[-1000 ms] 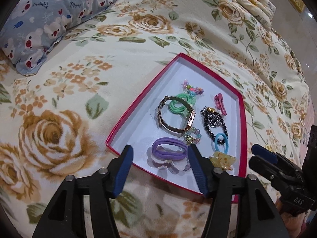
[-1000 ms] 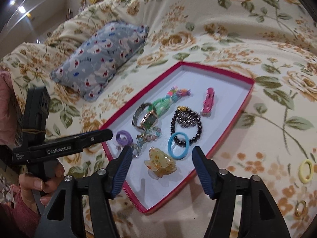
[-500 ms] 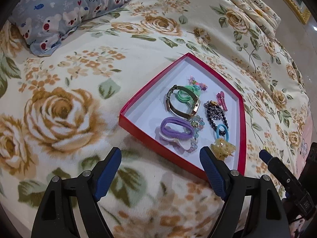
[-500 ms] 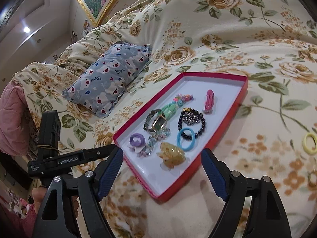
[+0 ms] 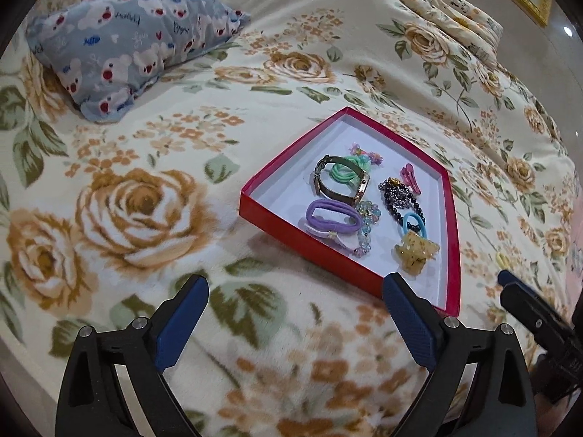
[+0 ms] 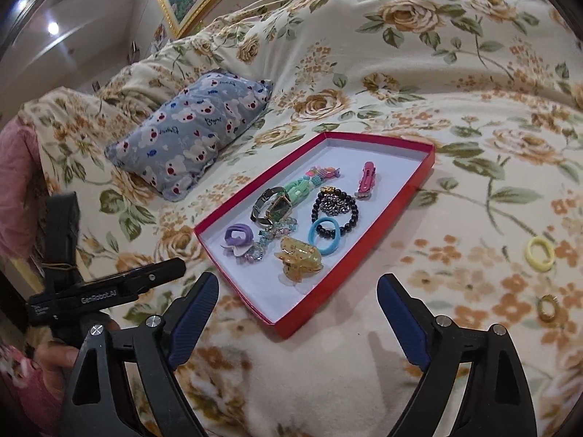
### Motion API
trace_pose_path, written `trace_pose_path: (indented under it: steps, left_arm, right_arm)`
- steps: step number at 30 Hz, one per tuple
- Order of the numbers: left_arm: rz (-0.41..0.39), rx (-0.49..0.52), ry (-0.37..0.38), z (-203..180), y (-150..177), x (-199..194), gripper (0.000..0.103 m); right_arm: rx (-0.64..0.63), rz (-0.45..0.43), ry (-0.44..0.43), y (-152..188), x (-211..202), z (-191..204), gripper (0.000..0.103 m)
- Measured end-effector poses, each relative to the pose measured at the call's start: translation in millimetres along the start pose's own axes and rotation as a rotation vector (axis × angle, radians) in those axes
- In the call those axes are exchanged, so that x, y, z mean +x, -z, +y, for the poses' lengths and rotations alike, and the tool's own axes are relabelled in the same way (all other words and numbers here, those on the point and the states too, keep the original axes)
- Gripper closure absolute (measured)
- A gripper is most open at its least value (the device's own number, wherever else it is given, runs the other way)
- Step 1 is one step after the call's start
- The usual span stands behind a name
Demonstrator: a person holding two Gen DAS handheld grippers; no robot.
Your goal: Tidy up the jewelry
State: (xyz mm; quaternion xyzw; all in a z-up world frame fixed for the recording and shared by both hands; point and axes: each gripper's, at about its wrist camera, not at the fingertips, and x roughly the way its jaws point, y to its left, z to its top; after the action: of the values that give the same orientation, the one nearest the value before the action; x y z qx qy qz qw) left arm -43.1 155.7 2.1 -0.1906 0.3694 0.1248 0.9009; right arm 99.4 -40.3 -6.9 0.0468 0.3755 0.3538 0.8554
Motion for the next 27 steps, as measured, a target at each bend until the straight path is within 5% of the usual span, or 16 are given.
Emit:
trace_pose_path:
  steps: [12, 27]
  left_arm:
    - [-0.194, 0.228, -0.117, -42.2, -13.6, -61.0, 0.001]
    - [-0.133, 0.196, -0.179, -51.6, -3.9, -40.5, 0.001]
  right_arm:
    - [-0.156, -0.029, 0.12, -54.9, -28.2, 26.8, 0.0]
    - [-0.095, -0.009, 0.134, -20.7, -13.0, 15.3, 0.0]
